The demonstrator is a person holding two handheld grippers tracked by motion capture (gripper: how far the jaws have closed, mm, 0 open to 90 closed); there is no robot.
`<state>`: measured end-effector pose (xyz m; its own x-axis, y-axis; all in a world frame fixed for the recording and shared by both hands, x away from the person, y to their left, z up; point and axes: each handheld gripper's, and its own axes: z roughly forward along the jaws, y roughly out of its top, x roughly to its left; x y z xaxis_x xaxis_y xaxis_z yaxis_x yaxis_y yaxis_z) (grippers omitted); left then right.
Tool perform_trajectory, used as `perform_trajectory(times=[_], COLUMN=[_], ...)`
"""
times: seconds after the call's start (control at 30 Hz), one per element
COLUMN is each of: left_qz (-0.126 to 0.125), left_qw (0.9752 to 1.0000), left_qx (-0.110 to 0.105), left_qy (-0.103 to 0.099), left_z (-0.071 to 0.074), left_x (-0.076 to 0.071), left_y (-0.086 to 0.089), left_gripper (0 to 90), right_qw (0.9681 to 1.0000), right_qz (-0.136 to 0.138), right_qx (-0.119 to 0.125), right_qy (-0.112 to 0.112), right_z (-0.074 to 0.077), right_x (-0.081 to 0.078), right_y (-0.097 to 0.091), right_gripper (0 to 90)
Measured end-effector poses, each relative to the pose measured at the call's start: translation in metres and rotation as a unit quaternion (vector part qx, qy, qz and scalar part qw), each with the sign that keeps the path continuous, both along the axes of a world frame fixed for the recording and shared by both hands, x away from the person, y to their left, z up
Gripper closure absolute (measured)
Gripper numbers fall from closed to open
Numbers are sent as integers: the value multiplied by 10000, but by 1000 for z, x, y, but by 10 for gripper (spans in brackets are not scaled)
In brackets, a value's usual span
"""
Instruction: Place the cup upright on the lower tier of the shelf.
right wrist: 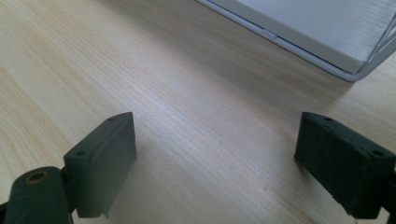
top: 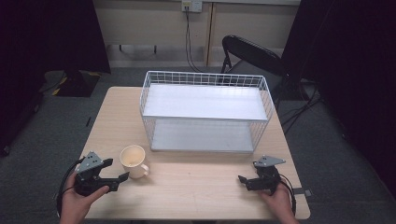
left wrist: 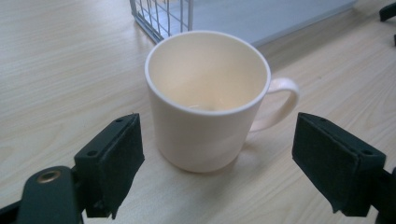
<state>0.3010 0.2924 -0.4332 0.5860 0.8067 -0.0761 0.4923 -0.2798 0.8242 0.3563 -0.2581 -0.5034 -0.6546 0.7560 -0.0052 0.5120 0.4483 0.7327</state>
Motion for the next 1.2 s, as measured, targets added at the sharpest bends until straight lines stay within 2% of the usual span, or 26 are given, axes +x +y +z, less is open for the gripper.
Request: perform_trajectory(times=[0.27,0.33,0.47,0.63,0.67,0.77,0.9,1.0,1.03,1.2], left_qz=[-16,-4,48,132,206,413,443,565,601,688], left_qw=[9999,9998,9997,9995,9994,9986,9984,9977,9973,9965], left_qx=[-58,-91,-26,-129,-101,-239,-246,-217,-289,-255], left_qy=[-139,-167,-237,-249,-275,-233,-268,-292,-296,-391], left_z=[20,23,26,27,27,26,23,21,20,18], left_x=[5,7,11,16,18,23,28,32,33,36], left_y=[-2,-3,-4,-4,-4,-4,-3,-2,-2,-2], left_gripper=[160,160,160,156,157,157,156,168,178,229], right_qw=[10000,10000,10000,10000,10000,10000,10000,10000,10000,10000], right_qz=[0,-1,-2,0,-2,-1,0,-1,0,-2], right_qx=[0,0,1,0,1,0,0,0,0,1], right_qy=[0,0,1,1,2,1,1,1,-1,1], right_z=[0,0,0,0,0,0,0,0,0,0], right_x=[0,0,0,0,0,0,0,0,0,0], right_y=[0,0,0,0,0,0,0,0,0,0], right_gripper=[118,118,118,118,119,119,119,118,118,118])
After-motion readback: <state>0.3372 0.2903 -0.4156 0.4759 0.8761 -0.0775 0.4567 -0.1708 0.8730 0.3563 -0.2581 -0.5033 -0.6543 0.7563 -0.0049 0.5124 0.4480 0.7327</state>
